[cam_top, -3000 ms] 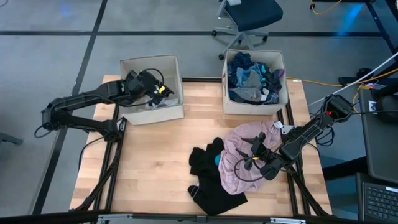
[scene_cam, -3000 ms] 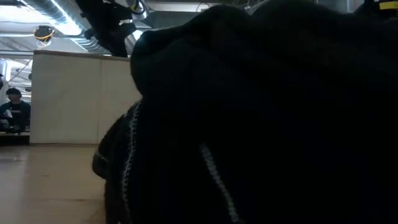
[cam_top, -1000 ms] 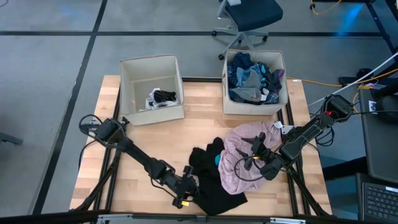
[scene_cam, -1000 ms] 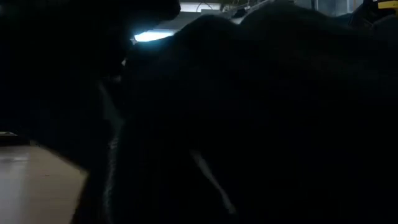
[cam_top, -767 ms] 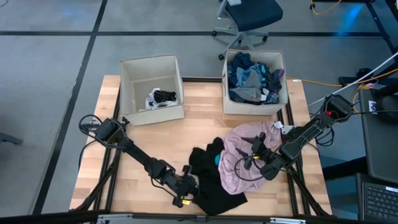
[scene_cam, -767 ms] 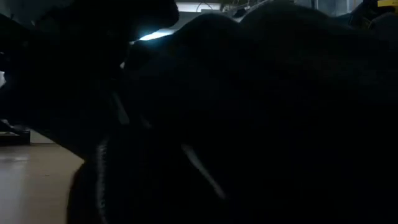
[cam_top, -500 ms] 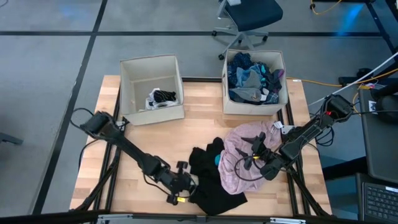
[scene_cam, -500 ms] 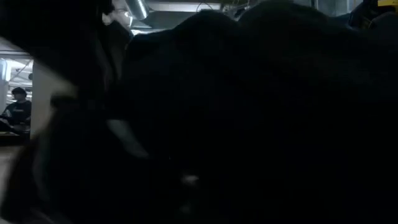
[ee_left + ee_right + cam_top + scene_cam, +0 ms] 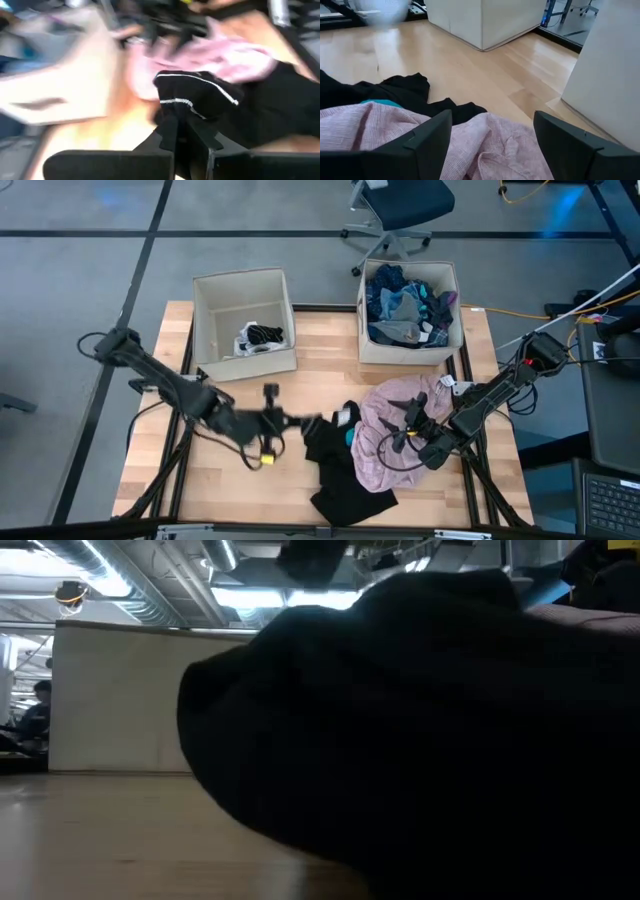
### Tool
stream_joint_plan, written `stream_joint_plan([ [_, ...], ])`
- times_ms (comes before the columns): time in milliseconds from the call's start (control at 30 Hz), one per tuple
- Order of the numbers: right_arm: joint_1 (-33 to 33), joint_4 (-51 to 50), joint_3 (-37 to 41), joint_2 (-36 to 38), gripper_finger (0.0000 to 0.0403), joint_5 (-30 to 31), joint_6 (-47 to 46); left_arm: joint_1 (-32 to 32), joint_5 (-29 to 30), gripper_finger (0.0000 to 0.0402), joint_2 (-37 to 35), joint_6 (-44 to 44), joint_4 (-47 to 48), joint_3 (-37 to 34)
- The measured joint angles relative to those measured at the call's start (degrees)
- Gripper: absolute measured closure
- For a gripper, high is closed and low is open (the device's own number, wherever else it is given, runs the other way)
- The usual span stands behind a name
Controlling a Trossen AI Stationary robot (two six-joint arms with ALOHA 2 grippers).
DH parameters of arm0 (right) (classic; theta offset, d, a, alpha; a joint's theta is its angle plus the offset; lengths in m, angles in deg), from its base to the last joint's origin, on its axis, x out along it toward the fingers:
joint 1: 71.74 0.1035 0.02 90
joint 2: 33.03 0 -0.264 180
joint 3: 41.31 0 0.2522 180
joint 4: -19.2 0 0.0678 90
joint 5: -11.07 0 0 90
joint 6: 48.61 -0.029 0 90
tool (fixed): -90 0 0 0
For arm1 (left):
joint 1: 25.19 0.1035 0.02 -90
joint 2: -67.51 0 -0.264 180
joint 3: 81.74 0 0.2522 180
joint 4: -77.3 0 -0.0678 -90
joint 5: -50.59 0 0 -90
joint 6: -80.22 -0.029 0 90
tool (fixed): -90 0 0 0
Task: Sort clothes
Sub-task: Put the black sock into the left laundry bin, then put the black cloth into the left laundry bin
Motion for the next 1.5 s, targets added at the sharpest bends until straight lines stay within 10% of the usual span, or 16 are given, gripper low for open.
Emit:
stream_joint_plan([
  [300,0.0,0.0,0.0,0.0,0.0123,-0.1,0.9,13.0,13.8,0.0387,-14.5,-11.4,0.7,0.0],
  [767,0.0,-0.1,0.0,0.0,0.0123,0.1,4.1,42.6,14.0,0.0386,-20.2,-12.8,12.8,0.0],
  [1200,0.0,-0.1,0.0,-0.1,0.0123,0.0,4.2,51.0,12.6,0.0303,-18.4,-1.9,21.2,0.0],
  [1333,0.0,-0.1,0.0,-0.1,0.0123,0.0,4.2,50.1,4.6,0.0243,-18.5,4.9,24.9,3.0],
  [1500,0.0,-0.1,0.0,-0.1,0.0123,0.0,4.2,44.5,-20.0,0.0202,-18.7,12.6,20.6,5.8],
])
